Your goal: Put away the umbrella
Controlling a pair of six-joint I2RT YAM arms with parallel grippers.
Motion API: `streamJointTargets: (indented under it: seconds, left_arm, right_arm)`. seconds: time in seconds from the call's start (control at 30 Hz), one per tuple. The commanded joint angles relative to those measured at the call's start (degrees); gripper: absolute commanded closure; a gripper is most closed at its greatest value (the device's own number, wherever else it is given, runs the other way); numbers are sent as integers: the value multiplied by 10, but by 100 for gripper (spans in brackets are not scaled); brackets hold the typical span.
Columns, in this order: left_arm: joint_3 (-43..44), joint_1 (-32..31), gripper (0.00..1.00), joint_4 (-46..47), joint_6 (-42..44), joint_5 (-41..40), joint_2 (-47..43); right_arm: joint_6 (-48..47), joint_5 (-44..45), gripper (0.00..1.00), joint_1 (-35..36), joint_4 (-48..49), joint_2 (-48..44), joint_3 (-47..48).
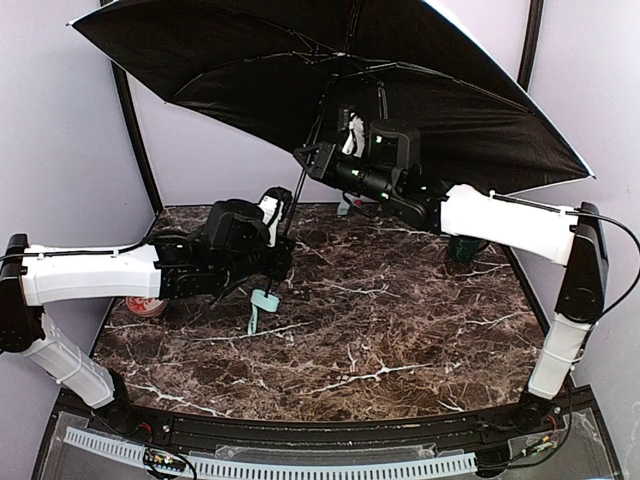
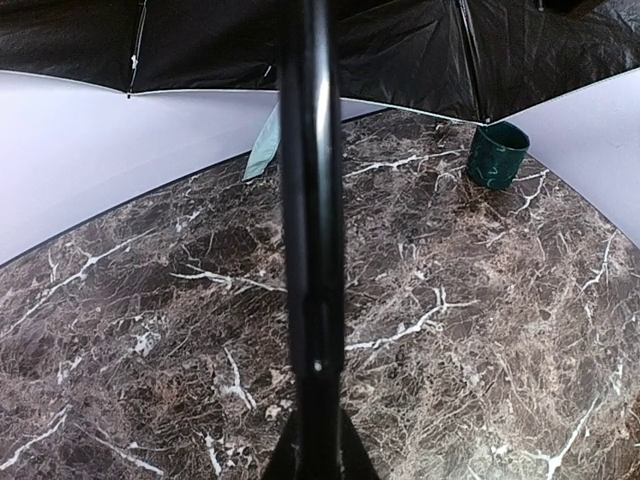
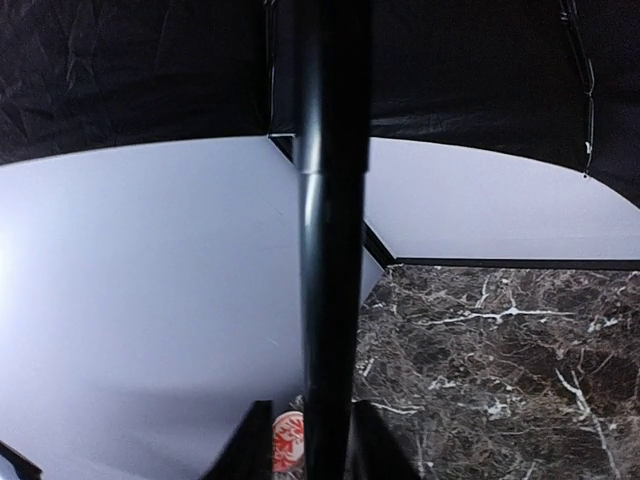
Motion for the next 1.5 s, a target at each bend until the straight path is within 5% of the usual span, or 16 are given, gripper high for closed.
streamJointTargets:
  seconds: [0.0,0.1,0.2,0.3,0.43,0.77,0.87,0.97,1.03,1.13,1.23,1.33,1.47]
  left_arm:
    - [-21,-3,100,68,11,9,-49]
    - [-48,-3,96,113,64,143,-69]
    - [-57,-3,57,112,94,249,-88]
    - [-64,11,37,100,89,339,-114]
    - [-72,33,30,116,66,506,-138]
    - [-78,34,41,213,2,607,-102]
    - [-77,34,58,222,4,595,-90]
    - [-78,34,99,239,-4,601,-82]
    - [-82,34,100,246,-13,591,-82]
    - [-92,32,100,247,-26,520,-86]
    - [-91,15,100,222,-17,382,-97]
    - [-71,-16,100,181,29,250,-96]
    - [-69,-31,100,184,42,184,-95]
  right_arm:
    - [-9,-2,97,-1,2,-6,21]
    - [-18,-36,100,-2,32,-30,-8]
    - [-24,-97,100,-8,82,-64,-43]
    - [-42,-211,100,-11,147,-89,-65]
    - [-26,-383,100,-12,252,-101,-74]
    - [37,-473,100,-10,345,-85,-59]
    - [55,-487,100,-10,369,-77,-61]
    - [66,-495,100,-10,375,-72,-62]
    - [56,-480,98,-11,354,-77,-68]
    - [-8,-374,63,-12,251,-105,-84]
    - [-57,-166,45,-4,212,-165,-140]
    - [-86,-49,37,15,211,-189,-185]
    - [-95,-14,32,34,180,-171,-170]
